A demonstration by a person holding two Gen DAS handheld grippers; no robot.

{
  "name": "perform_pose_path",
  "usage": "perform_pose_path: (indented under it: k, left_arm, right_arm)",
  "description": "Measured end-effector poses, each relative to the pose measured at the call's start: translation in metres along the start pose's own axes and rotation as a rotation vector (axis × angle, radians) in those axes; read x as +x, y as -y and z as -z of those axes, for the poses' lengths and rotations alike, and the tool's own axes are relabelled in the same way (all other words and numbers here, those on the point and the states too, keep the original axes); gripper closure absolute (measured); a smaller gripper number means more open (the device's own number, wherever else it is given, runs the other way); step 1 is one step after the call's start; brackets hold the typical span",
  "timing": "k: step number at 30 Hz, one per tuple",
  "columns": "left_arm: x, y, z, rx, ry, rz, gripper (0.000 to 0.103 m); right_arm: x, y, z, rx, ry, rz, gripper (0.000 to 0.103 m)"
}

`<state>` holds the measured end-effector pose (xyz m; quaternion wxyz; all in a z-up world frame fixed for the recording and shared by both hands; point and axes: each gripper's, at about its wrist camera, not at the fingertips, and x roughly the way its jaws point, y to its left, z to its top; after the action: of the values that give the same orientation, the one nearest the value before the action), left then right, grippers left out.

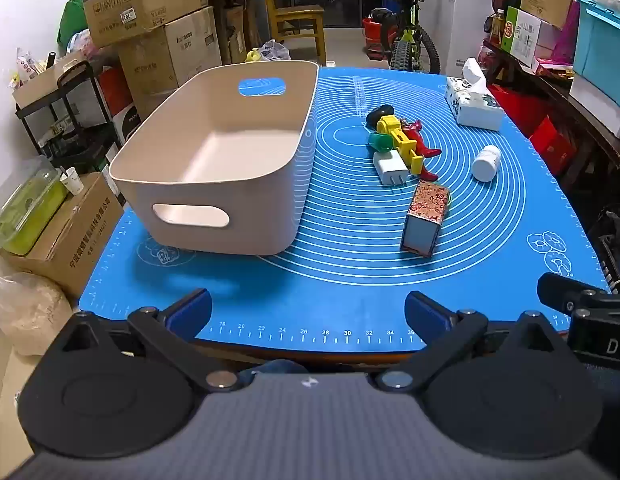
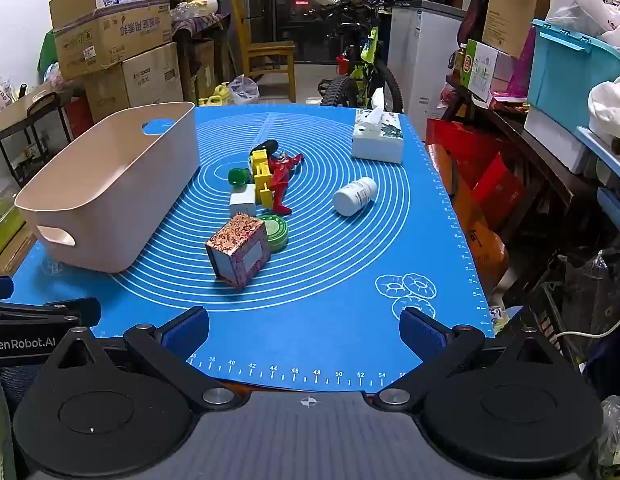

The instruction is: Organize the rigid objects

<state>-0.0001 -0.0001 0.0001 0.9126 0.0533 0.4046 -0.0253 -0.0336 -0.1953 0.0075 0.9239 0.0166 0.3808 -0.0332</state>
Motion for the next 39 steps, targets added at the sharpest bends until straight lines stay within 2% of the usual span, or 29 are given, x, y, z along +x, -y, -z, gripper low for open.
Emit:
perform_pose_path:
  k: [39]
  left_arm:
    - [0.000, 0.000, 0.000, -0.002, -0.001, 0.002, 0.002]
  right_arm:
    - [0.003, 0.001, 0.001, 0.002, -0.010, -0.006, 0.002]
